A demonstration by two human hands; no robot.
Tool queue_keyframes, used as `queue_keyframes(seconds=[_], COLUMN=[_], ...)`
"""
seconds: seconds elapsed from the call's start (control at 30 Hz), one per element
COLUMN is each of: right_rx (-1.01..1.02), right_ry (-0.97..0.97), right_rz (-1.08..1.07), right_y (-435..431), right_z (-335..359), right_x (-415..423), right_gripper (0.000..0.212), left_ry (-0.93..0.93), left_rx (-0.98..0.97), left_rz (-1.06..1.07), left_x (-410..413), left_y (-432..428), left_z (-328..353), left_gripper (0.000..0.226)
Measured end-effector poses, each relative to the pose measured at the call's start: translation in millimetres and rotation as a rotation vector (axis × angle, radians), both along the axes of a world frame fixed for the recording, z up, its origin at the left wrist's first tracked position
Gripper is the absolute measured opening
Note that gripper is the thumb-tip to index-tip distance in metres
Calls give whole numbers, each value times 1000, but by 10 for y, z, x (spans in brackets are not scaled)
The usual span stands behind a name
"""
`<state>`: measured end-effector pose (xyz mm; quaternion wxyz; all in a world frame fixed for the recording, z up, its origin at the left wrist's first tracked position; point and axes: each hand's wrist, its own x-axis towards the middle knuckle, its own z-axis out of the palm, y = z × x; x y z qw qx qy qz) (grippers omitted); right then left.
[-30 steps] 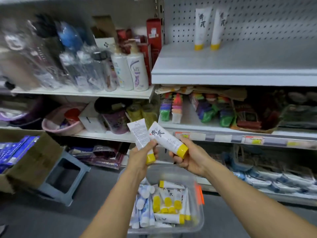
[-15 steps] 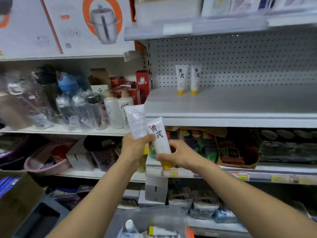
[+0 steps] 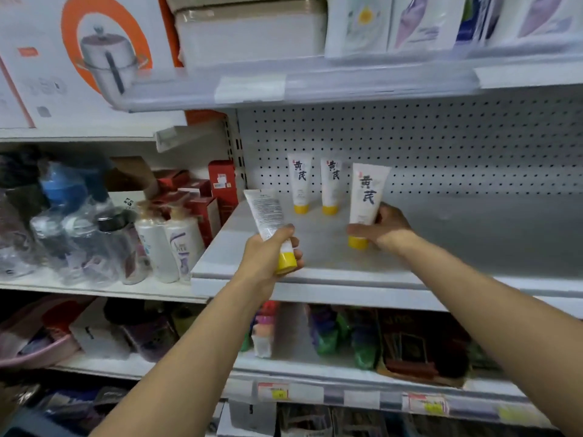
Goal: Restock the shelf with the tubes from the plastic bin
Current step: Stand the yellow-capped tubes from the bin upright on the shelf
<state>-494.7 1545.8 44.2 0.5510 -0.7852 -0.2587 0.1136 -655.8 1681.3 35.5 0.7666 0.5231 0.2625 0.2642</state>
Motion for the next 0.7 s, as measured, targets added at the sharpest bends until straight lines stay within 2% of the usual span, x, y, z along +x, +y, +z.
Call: queue_keyframes(seconds=[0.2,0.3,0.5,0.6,0.7], right_rx=[-44,-77,-122,-136,-134], right_ry=[-12,-82,-171,-178,-193], right_rz=[-19,-31,-46,-53,-50], right_y=[162,341,525,532,541], right_z=[-102,-140,-198,-255,-267], right_x=[1023,1347,1614,1659,1684], right_gripper=[49,53,51,52,53], left_ry=[16,33,23,26,19], left_rx=[-60,-18,124,141,145], left_rz=[-17,-19,-66,-82,-99], left_x=[678,925,1172,1230,1272], left_y=[24,71,97,93,90], left_z=[67,85,24,-8,-21], left_gripper=[4,4,30,30,21])
